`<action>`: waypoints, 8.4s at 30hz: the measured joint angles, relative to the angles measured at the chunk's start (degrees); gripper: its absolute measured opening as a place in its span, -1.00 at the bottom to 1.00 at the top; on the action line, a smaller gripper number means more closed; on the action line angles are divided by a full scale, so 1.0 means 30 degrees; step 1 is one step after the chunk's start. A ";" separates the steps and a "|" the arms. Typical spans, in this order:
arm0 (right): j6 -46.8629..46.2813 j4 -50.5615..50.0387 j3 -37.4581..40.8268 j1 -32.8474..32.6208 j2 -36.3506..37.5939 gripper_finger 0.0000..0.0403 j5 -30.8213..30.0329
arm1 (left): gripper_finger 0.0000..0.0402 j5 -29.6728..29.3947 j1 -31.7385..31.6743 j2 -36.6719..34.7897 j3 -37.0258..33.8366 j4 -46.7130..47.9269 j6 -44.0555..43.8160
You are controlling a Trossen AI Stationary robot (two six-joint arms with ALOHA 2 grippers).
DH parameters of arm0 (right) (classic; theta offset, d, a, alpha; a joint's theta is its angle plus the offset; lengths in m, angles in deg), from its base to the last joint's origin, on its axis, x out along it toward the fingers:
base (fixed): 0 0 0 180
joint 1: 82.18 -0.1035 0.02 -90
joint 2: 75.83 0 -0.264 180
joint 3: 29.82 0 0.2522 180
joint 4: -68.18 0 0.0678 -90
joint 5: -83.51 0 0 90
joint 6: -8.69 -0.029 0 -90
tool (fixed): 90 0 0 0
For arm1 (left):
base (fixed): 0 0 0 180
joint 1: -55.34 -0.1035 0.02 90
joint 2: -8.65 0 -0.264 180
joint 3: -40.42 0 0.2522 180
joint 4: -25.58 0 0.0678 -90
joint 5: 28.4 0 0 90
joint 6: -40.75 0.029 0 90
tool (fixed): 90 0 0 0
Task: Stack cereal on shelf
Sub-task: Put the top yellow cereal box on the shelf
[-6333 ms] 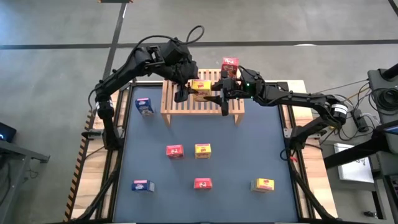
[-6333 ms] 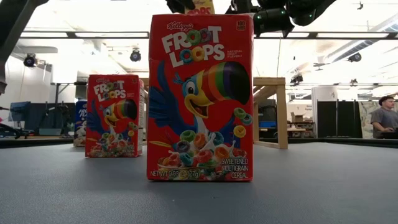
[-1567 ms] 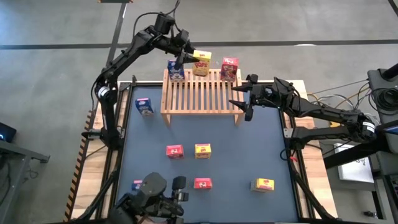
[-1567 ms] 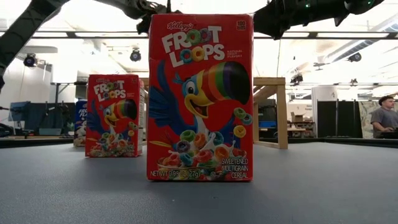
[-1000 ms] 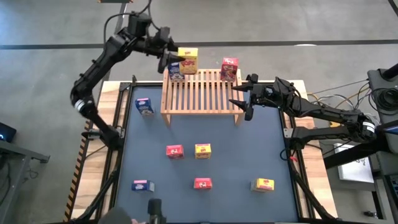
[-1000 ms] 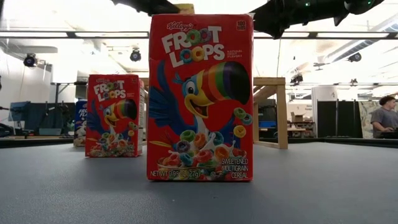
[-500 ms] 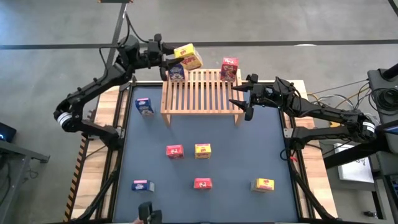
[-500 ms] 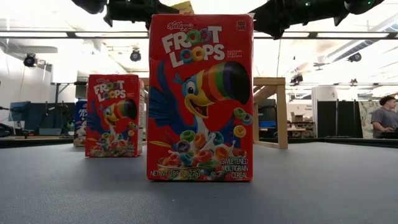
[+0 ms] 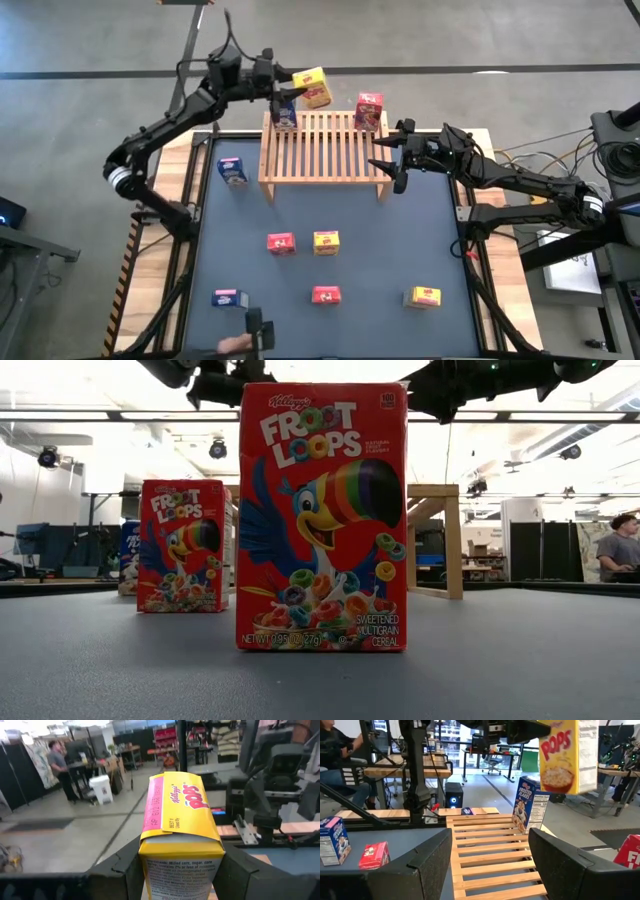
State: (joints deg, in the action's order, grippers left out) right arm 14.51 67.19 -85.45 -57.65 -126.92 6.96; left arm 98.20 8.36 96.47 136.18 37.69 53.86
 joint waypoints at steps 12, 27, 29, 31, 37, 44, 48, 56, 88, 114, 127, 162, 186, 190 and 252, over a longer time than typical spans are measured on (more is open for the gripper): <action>0.0062 -0.0015 0.0012 -0.0007 0.0000 0.25 0.0000 | -0.18 0.2720 0.0007 0.4530 0.6380 0.6777 0.2600; 0.0269 0.0017 0.0073 0.0000 0.0007 0.25 -0.0006 | -0.18 0.1670 -0.0284 0.5029 0.6141 0.6608 0.3119; 0.0255 0.0114 0.0073 0.0000 0.0007 0.25 -0.0007 | -0.18 0.1640 -0.0284 0.5039 0.6134 0.6536 0.3119; 0.0245 0.0124 0.0073 0.0000 0.0007 0.25 -0.0007 | -0.18 0.1647 -0.0291 0.5039 0.6134 0.6381 0.3214; 0.0050 0.0131 0.0073 -0.0007 0.0007 0.25 -0.0007 | -0.18 0.1647 -0.0283 0.5046 0.5733 0.5951 0.3403; 0.0050 0.0381 0.0080 -0.0007 0.0007 0.25 0.0000 | -0.18 0.1656 -0.0233 0.5044 0.5726 0.5894 0.3553; 0.0051 0.0510 0.0080 -0.0007 0.0007 0.25 0.0000 | -0.18 0.2149 -0.0196 0.5507 0.5726 0.5693 0.3643; 0.0064 0.0539 0.0087 -0.0007 0.0007 0.25 0.0007 | -0.18 0.2142 -0.0199 0.6292 0.5720 0.5597 0.3657; 0.0203 0.0539 0.0109 -0.0007 0.0007 0.25 0.0010 | -0.18 0.1470 -0.0059 0.6270 0.5719 0.6602 0.4844; 0.0240 0.0554 0.0109 -0.0001 0.0007 0.25 0.0015 | -0.18 0.0745 0.0058 0.6306 0.5872 0.7560 0.5057; 0.0205 0.0729 0.0109 -0.0007 0.0007 0.25 0.0015 | -0.18 0.0459 0.0066 0.6306 0.5872 0.7710 0.5057; 0.0492 0.2229 0.0109 0.0000 0.0001 0.25 -0.0193 | -0.12 0.0452 0.0226 0.6314 0.5872 0.7731 0.4962; 0.6531 -1.3771 -1.9378 0.4709 -1.3483 0.25 0.3316 | -0.14 0.0466 0.0226 0.6321 0.5879 0.7724 0.4758; 0.6915 -1.5187 -2.1736 0.5392 -1.5457 0.25 0.4073 | -0.14 0.0466 0.0226 0.6321 0.5879 0.7724 0.4758; 0.9595 -2.2460 -2.8162 0.5836 -1.8921 -0.30 0.2426 | 0.17 0.0028 0.0284 0.5571 0.8617 0.8821 0.2959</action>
State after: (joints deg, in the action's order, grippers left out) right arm 43.30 -0.19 -169.94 -40.14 -183.68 14.24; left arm 98.29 9.21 113.18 162.03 64.15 62.73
